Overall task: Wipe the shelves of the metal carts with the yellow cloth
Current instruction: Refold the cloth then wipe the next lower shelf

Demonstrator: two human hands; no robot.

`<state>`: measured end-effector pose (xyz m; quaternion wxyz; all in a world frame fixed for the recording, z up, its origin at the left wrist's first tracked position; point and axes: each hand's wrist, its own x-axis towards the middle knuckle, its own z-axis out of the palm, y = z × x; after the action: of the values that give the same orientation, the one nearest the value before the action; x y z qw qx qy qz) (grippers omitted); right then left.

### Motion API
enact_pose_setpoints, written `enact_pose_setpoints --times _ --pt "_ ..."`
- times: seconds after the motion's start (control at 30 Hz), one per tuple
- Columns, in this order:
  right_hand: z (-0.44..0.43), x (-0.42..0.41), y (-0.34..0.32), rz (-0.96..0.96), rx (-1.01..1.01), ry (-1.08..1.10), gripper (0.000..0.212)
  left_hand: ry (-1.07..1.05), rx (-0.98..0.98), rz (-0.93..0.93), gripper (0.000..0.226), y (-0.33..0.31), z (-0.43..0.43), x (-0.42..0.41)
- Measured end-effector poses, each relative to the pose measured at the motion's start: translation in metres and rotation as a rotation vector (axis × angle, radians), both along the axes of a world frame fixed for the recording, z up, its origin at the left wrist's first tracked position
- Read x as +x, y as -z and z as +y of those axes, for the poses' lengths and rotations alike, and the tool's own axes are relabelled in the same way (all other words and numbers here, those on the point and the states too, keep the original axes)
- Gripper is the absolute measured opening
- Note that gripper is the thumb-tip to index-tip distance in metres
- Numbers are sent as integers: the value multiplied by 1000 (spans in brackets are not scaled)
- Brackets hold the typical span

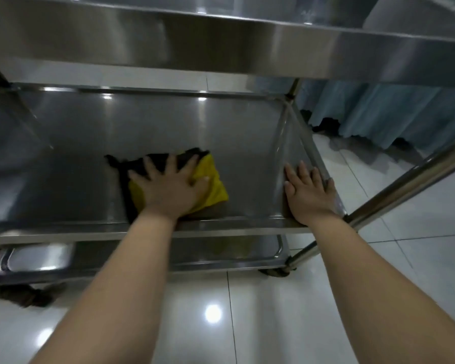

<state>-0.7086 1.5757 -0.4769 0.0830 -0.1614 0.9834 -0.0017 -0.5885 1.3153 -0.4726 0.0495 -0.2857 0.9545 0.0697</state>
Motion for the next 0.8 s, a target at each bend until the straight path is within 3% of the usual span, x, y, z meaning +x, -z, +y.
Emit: enact_pose_setpoints --times 0.13,0.23,0.4,0.53,0.7,0.8 --pt "2 -5 1 -20 -36 -11 52 327 30 -46 68 -3 88 -46" --pt "6 -7 1 -21 -54 -27 52 369 -12 30 68 3 55 -24" --pt "0 -5 2 4 -47 -24 53 -25 -3 -18 77 -2 -78 47" --pt "-8 3 2 18 -28 -8 54 -171 -3 -18 68 -2 -60 45" --pt "-10 5 -3 -9 -33 1 53 220 26 -45 71 -6 60 4" --pt "-9 10 -12 47 -105 -2 50 263 81 -43 65 -8 71 5"
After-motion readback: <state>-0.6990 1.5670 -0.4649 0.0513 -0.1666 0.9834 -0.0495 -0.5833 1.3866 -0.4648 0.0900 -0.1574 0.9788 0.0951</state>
